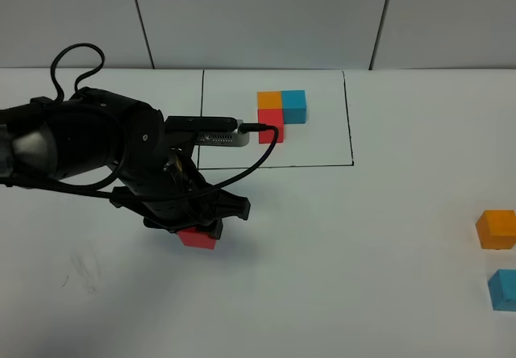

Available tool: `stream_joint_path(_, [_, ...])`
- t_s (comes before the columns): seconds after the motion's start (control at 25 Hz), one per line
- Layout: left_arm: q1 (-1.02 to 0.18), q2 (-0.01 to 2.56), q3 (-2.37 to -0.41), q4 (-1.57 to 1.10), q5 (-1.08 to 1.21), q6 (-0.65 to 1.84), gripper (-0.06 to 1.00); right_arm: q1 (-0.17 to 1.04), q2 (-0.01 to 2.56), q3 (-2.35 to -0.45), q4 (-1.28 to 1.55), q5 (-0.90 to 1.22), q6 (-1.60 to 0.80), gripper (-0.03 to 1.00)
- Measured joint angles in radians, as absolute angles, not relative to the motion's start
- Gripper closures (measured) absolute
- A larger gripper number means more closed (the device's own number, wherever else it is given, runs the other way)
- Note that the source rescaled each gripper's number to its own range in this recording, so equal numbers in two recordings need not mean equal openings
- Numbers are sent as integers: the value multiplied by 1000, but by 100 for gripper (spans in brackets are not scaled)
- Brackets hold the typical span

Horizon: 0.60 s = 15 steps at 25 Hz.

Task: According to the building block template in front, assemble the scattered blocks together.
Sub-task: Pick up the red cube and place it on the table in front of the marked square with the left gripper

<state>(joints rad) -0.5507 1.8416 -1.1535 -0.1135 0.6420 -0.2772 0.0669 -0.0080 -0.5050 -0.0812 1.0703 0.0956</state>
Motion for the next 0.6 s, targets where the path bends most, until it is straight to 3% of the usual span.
stream_joint_path(0.6, [-556,1923,-1154,-220,522,-277,42,67,-8,-505,-81,1070,96,97])
